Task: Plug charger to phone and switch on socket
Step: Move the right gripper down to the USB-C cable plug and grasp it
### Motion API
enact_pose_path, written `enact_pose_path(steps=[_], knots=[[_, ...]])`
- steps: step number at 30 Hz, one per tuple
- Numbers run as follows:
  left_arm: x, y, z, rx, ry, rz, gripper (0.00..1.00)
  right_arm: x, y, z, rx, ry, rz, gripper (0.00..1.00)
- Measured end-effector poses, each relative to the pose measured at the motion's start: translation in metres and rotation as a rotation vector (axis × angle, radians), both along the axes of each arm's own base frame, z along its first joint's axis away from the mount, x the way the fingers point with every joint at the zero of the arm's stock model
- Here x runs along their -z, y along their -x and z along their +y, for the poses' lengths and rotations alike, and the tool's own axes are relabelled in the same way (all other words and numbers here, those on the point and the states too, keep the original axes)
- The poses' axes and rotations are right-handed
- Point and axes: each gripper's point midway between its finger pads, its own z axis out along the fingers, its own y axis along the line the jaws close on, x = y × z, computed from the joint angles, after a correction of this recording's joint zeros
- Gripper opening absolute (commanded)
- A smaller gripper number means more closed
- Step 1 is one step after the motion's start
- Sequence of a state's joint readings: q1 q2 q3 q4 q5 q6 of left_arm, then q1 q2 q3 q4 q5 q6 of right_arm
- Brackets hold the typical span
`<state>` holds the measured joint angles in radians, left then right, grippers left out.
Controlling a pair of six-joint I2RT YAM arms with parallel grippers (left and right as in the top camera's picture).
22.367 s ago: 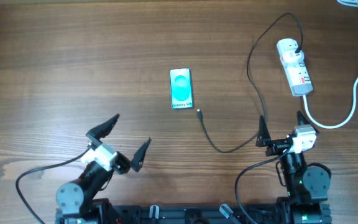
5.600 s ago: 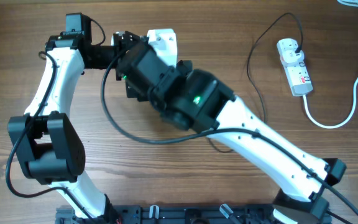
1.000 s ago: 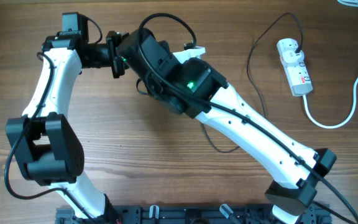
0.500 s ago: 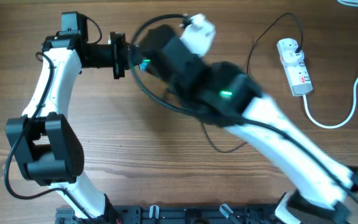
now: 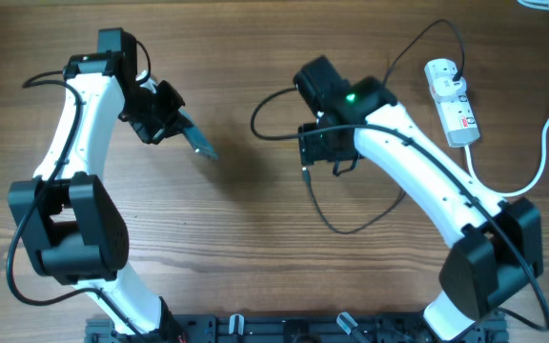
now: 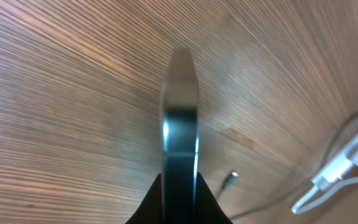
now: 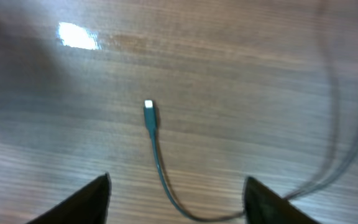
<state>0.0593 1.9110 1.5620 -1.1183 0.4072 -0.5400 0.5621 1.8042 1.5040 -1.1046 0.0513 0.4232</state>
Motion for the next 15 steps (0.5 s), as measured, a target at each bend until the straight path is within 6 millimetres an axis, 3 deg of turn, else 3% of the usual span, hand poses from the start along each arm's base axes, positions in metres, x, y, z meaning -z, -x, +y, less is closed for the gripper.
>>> enact_pose_path(steps=[1,3,4,6,8,15], knots=[[0.002,0.0,0.005,-0.007,-0.028,0.003,0.04,0.016,0.005,0.0,-0.004,-0.004,0.026,0.57],[0.003,0.0,0.009,-0.017,-0.053,0.005,0.04,0.036,0.009,0.007,-0.05,-0.044,0.04,0.44],[0.004,-0.001,0.011,-0.024,-0.068,0.007,0.04,0.048,0.018,0.011,-0.098,-0.072,0.067,0.44],[0.005,-0.001,0.013,-0.026,-0.078,0.005,0.04,0.062,0.025,0.015,-0.136,-0.105,0.086,0.43],[0.005,-0.001,0.014,-0.027,-0.083,0.005,0.04,0.073,0.034,0.014,-0.157,-0.112,0.117,0.33],[0.005,-0.001,0.014,-0.028,-0.086,0.005,0.04,0.101,0.025,0.021,-0.135,-0.081,0.105,0.37]])
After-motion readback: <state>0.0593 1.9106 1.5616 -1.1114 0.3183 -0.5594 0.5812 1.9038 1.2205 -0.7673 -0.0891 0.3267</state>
